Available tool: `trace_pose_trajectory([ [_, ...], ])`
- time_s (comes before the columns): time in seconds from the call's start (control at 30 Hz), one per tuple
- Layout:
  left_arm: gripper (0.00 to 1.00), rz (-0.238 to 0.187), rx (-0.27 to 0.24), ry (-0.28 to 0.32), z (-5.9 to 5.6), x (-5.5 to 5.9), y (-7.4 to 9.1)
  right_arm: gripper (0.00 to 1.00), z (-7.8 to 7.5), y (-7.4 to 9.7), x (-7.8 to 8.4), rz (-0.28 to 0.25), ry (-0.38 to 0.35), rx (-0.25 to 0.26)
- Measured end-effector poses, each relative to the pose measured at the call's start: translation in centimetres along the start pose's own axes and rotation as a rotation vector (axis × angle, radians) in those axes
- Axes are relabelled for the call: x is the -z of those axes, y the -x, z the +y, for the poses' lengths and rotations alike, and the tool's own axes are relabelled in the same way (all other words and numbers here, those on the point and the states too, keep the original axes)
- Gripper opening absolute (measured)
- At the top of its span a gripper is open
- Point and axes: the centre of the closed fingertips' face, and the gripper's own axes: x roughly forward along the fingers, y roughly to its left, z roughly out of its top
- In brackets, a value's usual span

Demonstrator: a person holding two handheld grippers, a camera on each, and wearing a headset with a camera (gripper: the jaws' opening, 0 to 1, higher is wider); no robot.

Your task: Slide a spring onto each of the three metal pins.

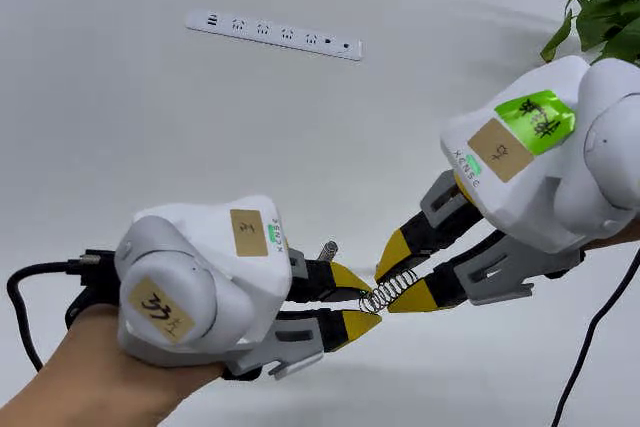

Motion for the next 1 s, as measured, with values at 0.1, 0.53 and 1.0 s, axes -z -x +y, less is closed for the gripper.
trace_pose_trajectory([
  [0.1,0.10,0.000,-0.001,0.000,0.0,0.1,-0.1,0.12,0.0,-0.1,0.1,0.002,-0.004,0.002],
  [0.53,0.13,0.001,-0.011,0.015,0.2,0.7,0.4,0.12,-0.3,0.7,0.5,-0.009,-0.058,0.041],
  [1.0,0.33,-0.001,-0.101,0.078,2.3,3.3,3.9,0.12,-3.7,2.0,5.5,0.070,-0.206,0.164],
])
